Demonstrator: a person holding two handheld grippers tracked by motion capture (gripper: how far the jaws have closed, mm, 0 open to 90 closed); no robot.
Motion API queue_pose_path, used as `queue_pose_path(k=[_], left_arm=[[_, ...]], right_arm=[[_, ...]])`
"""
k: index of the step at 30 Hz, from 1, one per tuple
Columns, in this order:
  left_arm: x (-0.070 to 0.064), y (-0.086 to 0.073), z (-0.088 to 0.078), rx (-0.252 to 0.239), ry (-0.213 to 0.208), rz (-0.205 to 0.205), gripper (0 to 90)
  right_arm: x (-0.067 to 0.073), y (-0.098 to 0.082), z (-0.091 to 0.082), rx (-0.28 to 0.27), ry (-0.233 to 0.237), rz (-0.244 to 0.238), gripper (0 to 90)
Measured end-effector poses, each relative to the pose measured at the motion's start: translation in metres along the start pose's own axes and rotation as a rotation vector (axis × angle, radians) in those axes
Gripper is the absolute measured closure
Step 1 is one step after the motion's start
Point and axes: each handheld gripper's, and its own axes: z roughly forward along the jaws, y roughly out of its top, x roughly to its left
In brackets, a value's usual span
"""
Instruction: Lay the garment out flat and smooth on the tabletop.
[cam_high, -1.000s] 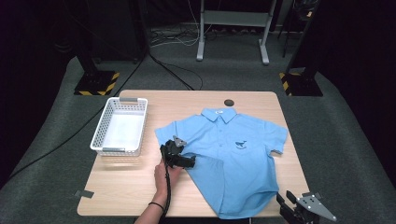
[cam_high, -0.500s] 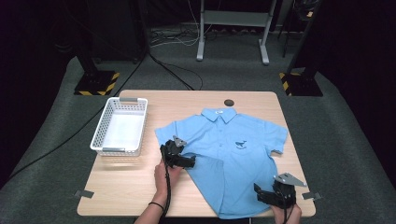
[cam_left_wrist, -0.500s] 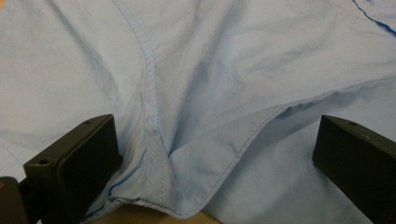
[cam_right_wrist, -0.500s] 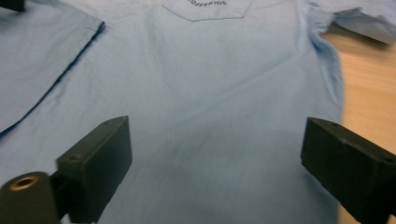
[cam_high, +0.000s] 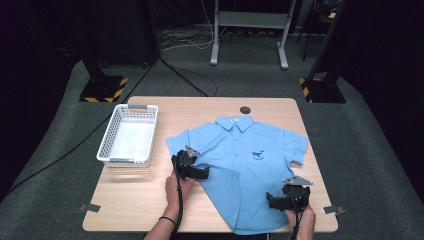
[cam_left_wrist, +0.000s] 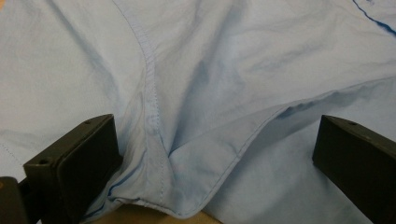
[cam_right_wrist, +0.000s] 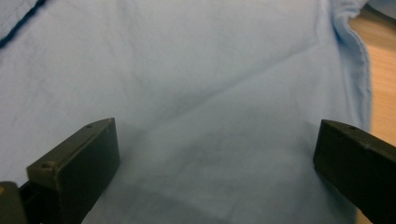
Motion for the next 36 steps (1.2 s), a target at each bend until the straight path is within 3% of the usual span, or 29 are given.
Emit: queue_pose_path(k=[4, 9, 12, 14, 16, 20, 30, 36], left_arm=[[0.000, 0.000, 0.000, 0.001, 0.000, 0.000, 0.2], [0.000, 0.000, 0.000, 0.000, 0.000, 0.000, 0.2], [0.000, 0.000, 0.000, 0.000, 0.000, -0.001, 0.2], [0.000, 0.000, 0.000, 0.000, 0.000, 0.000, 0.2], [0.000, 0.000, 0.000, 0.000, 0.000, 0.000, 0.2], [0.000, 0.000, 0.000, 0.000, 0.000, 0.000, 0.2], [0.000, -0.002, -0.002, -0.004, -0.020, 0.002, 0.4], [0.005, -0.004, -0.008, -0.055, -0.067, -0.039, 0.5]], right_arm=[[-0.008, -0.002, -0.004, 0.020, 0.007, -0.009, 0.0], [-0.011, 0.008, -0.003, 0.093, 0.017, -0.064, 0.0], [-0.011, 0.013, -0.001, 0.044, 0.025, -0.079, 0.1], [-0.013, 0.013, 0.006, 0.047, 0.029, -0.075, 0.0], [-0.017, 0.012, 0.009, 0.019, 0.049, -0.053, 0.0], [-0.021, 0.006, 0.010, -0.046, 0.040, -0.041, 0.1], [-0.022, 0.005, 0.010, -0.050, 0.047, -0.048, 0.1], [-0.022, 0.006, 0.010, -0.050, 0.044, -0.045, 0.1]])
